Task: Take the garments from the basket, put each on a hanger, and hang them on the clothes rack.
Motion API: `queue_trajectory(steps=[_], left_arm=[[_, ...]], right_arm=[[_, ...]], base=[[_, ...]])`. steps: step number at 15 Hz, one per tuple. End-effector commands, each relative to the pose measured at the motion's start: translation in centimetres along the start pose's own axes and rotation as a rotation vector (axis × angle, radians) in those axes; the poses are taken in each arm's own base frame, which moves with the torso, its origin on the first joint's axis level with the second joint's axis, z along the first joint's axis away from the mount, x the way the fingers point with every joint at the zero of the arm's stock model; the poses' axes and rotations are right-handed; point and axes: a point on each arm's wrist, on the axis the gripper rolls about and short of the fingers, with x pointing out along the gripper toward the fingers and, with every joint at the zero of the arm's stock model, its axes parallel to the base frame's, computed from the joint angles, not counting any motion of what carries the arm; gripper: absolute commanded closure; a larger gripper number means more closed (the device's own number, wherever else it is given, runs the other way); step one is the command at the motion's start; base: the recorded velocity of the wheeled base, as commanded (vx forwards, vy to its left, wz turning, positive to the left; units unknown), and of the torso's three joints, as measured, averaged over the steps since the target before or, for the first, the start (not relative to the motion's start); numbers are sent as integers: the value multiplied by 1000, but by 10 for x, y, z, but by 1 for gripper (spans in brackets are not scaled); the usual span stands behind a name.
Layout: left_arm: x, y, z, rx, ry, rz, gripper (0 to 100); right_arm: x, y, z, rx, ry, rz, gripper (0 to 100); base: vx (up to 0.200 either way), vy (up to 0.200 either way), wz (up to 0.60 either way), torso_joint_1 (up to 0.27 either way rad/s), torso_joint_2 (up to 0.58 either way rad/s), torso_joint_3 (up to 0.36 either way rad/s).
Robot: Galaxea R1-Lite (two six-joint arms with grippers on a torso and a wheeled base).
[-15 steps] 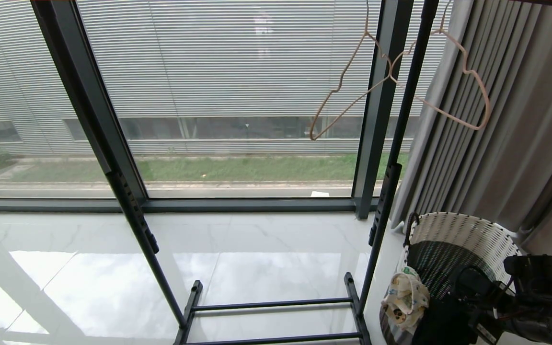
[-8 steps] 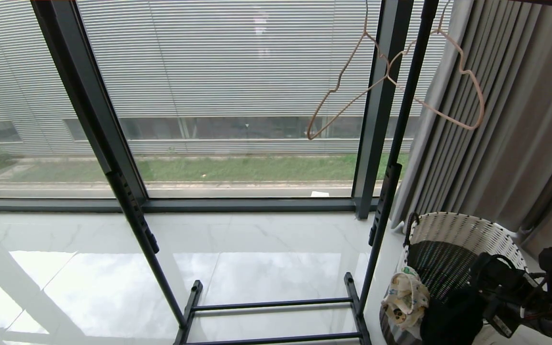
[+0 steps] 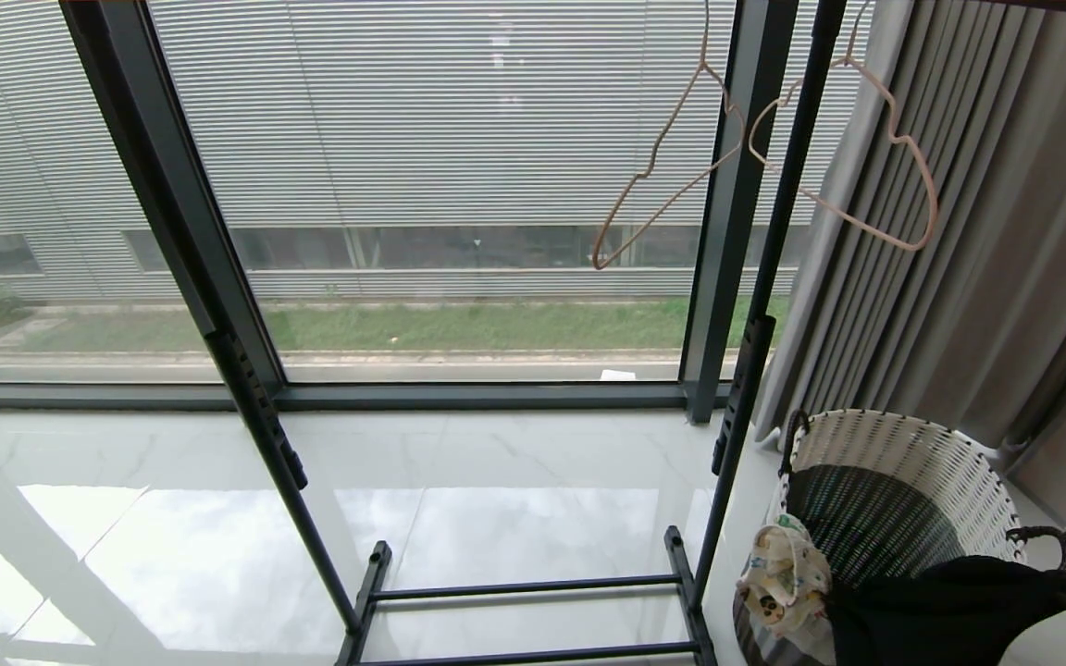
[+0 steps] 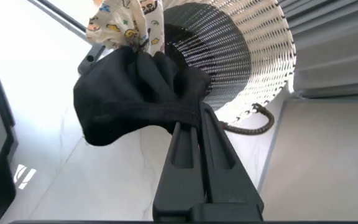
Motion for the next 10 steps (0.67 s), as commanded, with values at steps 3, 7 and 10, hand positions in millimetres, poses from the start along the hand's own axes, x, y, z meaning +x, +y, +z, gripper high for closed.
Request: queue_trajectory(steps=[3, 7, 10], left_arm=[[0, 0, 0, 6, 0, 0, 0], [0, 0, 0, 7, 0, 0, 0], [0, 0, 0, 6, 0, 0, 0]], right_arm=[[-60, -4, 13, -5, -196, -119, 100], [-52, -16, 37, -34, -230, -52, 100], [-44, -20, 50, -54, -235, -11, 100]], base=[[0, 0, 0, 0, 0, 0], [-150, 0, 0, 5, 4, 1], [-200, 0, 0, 1, 2, 7]])
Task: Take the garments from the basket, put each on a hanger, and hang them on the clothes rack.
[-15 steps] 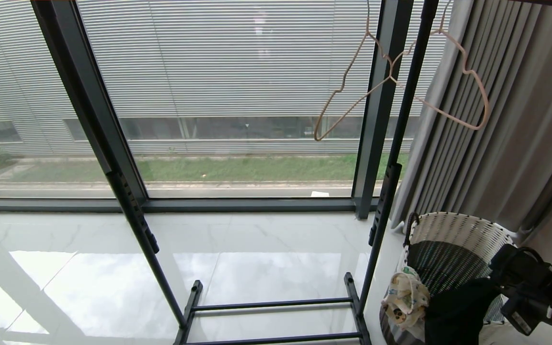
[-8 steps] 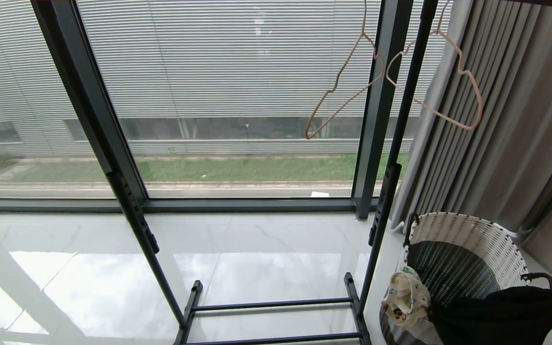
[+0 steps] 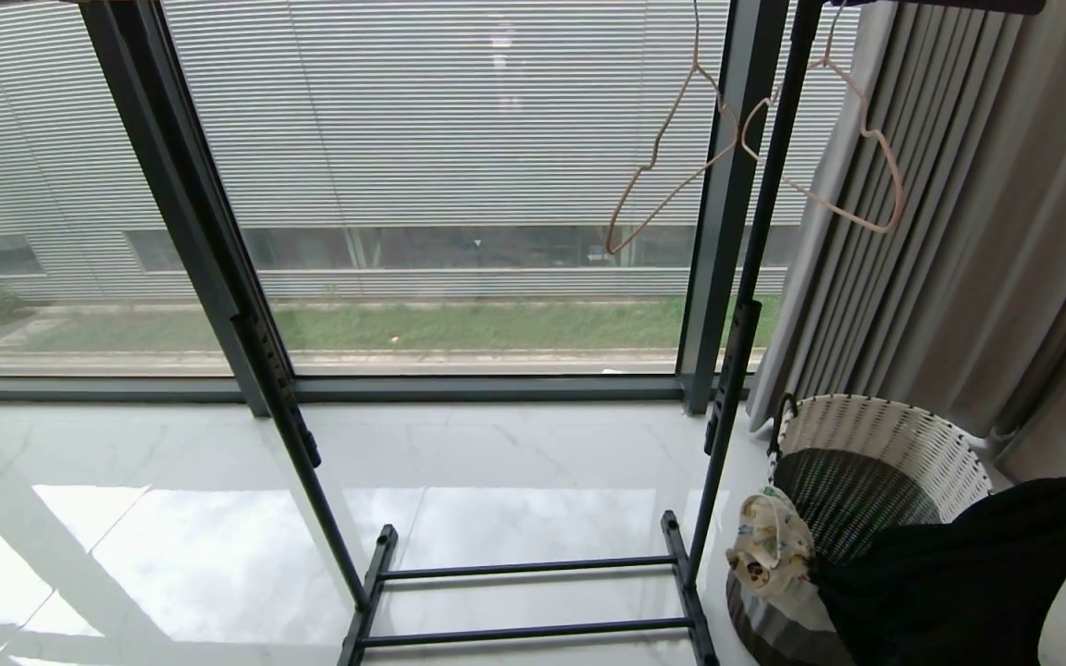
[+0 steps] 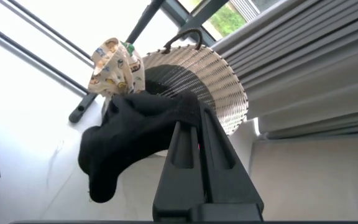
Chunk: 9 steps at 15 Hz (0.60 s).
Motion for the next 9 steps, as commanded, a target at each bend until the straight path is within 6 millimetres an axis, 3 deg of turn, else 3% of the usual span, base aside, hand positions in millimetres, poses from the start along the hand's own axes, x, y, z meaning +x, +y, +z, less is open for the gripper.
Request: queue_trajectory(steps=[1, 9], left_arm=[[0, 0, 0, -1, 0, 1, 0], [0, 0, 0, -1, 0, 1, 0]], right_arm=[[15, -4, 9, -11, 9, 48, 100], [24, -5, 22, -35, -19, 93, 100]], base=[[-200, 0, 0, 2, -2, -2], [-200, 0, 0, 4, 4, 4]])
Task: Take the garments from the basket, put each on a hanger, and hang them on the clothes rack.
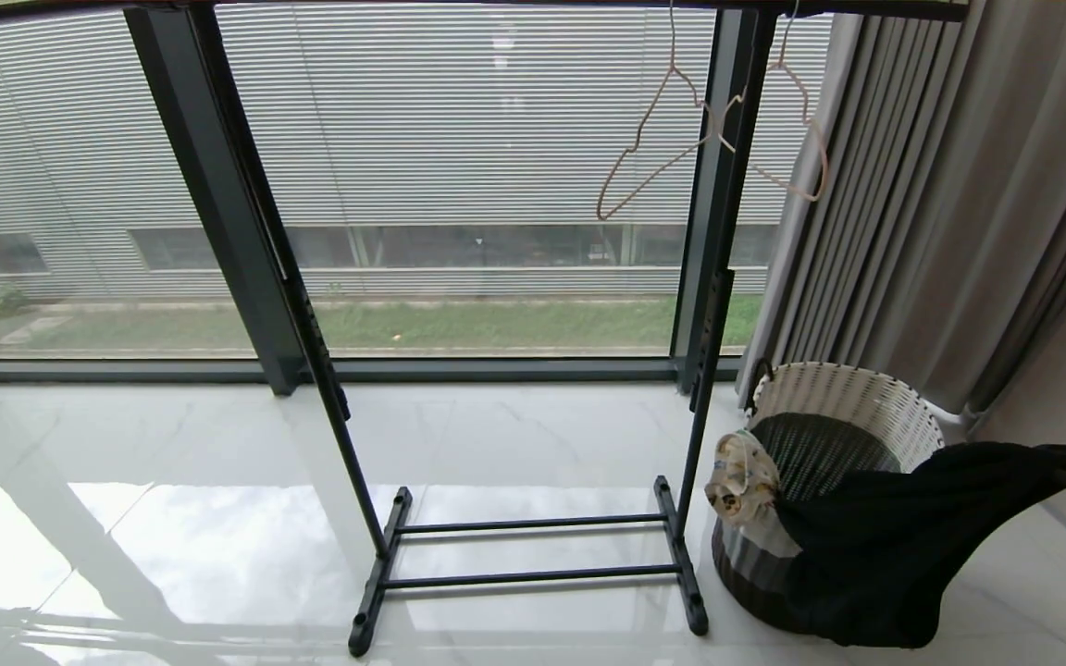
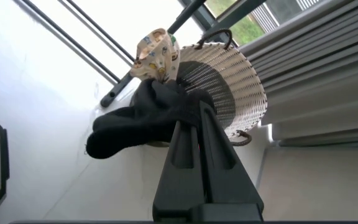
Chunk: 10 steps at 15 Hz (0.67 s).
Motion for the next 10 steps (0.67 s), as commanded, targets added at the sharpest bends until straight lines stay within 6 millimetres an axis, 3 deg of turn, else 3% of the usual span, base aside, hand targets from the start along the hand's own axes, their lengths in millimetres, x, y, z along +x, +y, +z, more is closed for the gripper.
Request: queue_trajectory(steps=[1, 10], left_arm=[[0, 0, 0, 0, 0, 1, 0], [0, 0, 0, 12, -2, 1, 0]], right_arm=[[3, 0, 0, 0, 6, 6, 100], [11, 1, 9, -24, -39, 31, 100]], base=[[0, 0, 0, 0, 0, 0], [0, 0, 0, 0, 0, 0]])
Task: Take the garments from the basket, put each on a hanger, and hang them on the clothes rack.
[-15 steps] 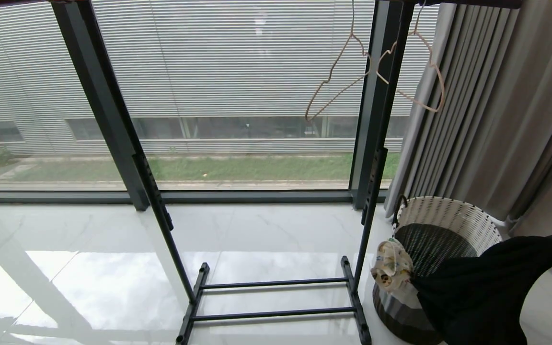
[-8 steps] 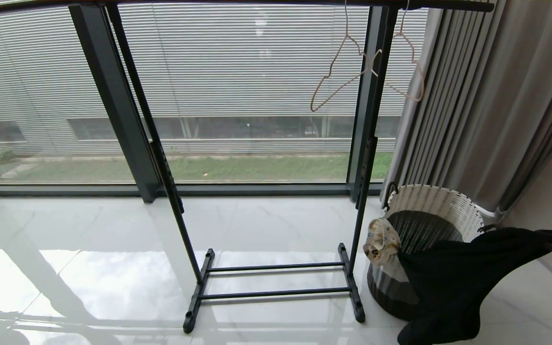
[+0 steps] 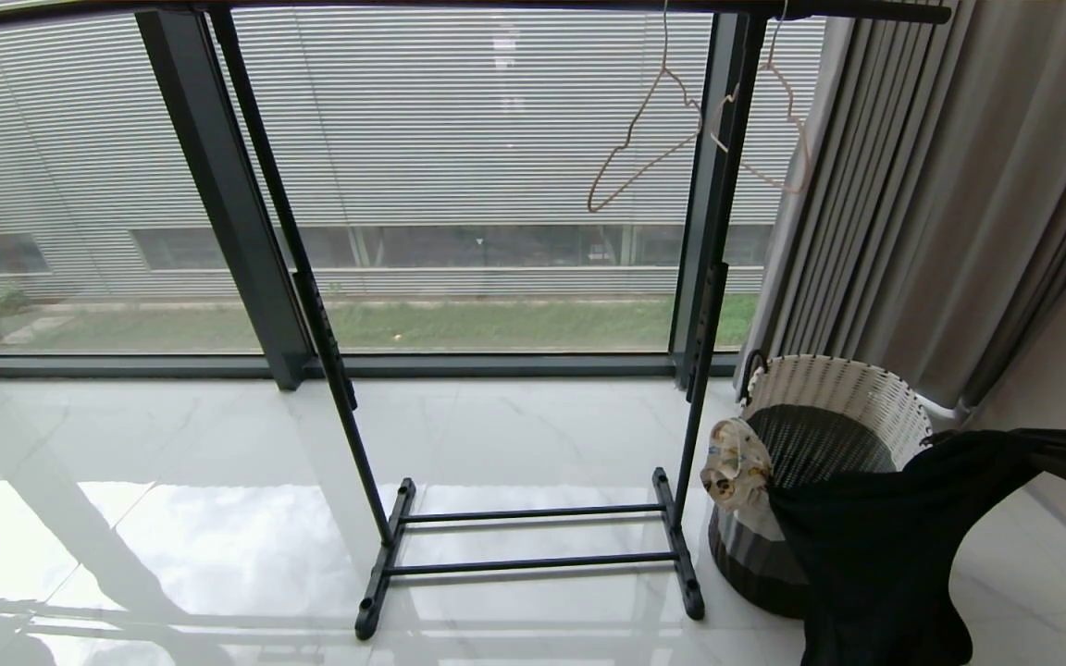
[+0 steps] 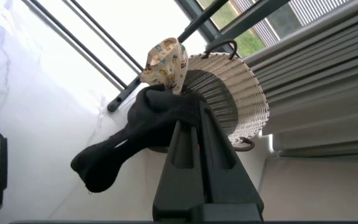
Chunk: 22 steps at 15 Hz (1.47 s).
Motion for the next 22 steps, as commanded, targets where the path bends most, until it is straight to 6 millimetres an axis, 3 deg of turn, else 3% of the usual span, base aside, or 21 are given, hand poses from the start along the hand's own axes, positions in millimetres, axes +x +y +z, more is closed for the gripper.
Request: queue_trajectory(steps=[1, 2, 3, 4, 5, 6, 8, 10, 11, 12, 13, 14, 17, 22], left_arm=[[0, 0, 0, -3, -2, -1, 0], [0, 0, 1, -5, -5, -1, 0], [-1, 0, 14, -16, -42, -12, 0], [7, 1, 53, -96, -43, -59, 0], [22, -1, 94, -141, -66, -63, 0], [37, -4, 116, -138, -56, -72, 0], [75, -16, 142, -81, 22, -207, 0], [127, -50, 167, -85, 42, -365, 0], [153, -71, 170, -69, 79, -391, 0], [160, -79, 170, -63, 94, -403, 0], [179, -122, 167, -33, 159, -448, 0], [179, -152, 156, -16, 214, -497, 0], [154, -232, 114, 81, 352, -702, 0], [134, -374, 61, 88, 391, -847, 0]], right_arm=[[3, 0, 0, 0, 5, 9, 100], [3, 0, 0, 9, 3, 9, 100], [2, 0, 0, 20, 3, 7, 100], [1, 0, 0, 22, -1, 4, 100], [1, 0, 0, 23, 0, 6, 100], [1, 0, 0, 24, 0, 6, 100], [2, 0, 1, 59, -2, 7, 100], [2, -1, 1, 74, -10, 7, 100], [2, -1, 3, 76, -26, 22, 100], [2, -1, 3, 77, -35, 29, 100], [3, -2, 6, 77, -53, 44, 100], [5, -4, 9, 80, -55, 45, 100], [12, -6, 17, 107, -71, 76, 100], [15, 1, 28, 110, -108, 141, 100]], base=[[0, 0, 0, 0, 0, 0], [0, 0, 0, 0, 0, 0], [0, 0, 0, 0, 0, 0], [0, 0, 0, 0, 0, 0], [0, 0, 0, 0, 0, 0], [0, 0, 0, 0, 0, 0], [0, 0, 0, 0, 0, 0], [0, 0, 0, 0, 0, 0], [0, 0, 0, 0, 0, 0], [0, 0, 0, 0, 0, 0], [0, 0, 0, 0, 0, 0], [0, 0, 0, 0, 0, 0], [0, 0, 0, 0, 0, 0], [0, 0, 0, 0, 0, 0]])
